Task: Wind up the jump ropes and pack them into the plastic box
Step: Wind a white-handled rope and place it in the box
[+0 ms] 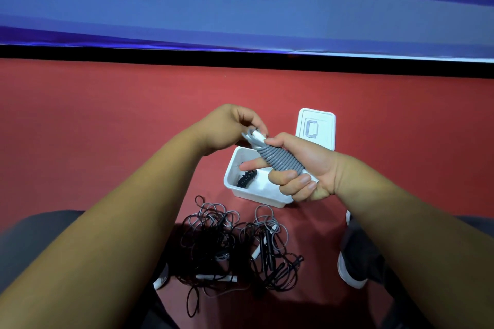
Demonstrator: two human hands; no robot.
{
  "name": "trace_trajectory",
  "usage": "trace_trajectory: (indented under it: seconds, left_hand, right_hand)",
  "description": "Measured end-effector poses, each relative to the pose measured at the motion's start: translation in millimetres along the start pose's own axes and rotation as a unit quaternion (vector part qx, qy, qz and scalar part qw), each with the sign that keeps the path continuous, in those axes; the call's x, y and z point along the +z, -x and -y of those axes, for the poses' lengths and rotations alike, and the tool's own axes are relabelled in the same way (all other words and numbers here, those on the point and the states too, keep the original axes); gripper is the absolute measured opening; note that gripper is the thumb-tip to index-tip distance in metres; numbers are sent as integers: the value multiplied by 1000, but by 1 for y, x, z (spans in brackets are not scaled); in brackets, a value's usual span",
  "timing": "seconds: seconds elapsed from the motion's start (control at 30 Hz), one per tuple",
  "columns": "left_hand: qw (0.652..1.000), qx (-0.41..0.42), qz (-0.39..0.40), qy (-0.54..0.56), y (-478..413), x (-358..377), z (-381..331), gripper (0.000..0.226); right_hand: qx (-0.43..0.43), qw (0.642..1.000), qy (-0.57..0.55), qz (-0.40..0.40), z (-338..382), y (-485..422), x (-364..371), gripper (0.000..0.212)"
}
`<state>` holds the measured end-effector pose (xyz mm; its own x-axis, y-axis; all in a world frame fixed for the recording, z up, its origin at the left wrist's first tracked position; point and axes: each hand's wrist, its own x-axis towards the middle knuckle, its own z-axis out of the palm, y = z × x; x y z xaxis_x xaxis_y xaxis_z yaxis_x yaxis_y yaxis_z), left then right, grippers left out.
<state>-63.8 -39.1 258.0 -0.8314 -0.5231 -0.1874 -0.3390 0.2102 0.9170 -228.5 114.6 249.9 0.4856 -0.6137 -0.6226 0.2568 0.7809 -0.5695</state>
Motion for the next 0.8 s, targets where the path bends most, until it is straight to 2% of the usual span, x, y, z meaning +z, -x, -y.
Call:
trace_trajectory:
  seconds: [0.2,0.3,0.4,0.6,0.7,0.8]
  left_hand:
    - [1000,12,-5,-16,-5,5,-5,18]
    - [997,20,-5,-78,-6,10,-11,20]
    - [993,30,-5,-110,-5,11,-18,23]
    - [978,98,-25,-183,-4,7,-27,30]
    - [950,154,-36,-269,-6,3,-26,31]
    - [929,173,-35,-325,-6,0,-24,32]
  right_hand:
    - [50,997,49,-16,-1,-2,-5,59]
    - [65,996,64,-17,-4,-5,-6,37]
    - [65,994,84,-12,-6,-6,-7,34]
    - [49,988,86,-119,-6,-11,-8,32]
    - [24,984,49,-167,-5,-13,-11,38]
    - [-5,981,-5,-195,-3,-16,-16,42]
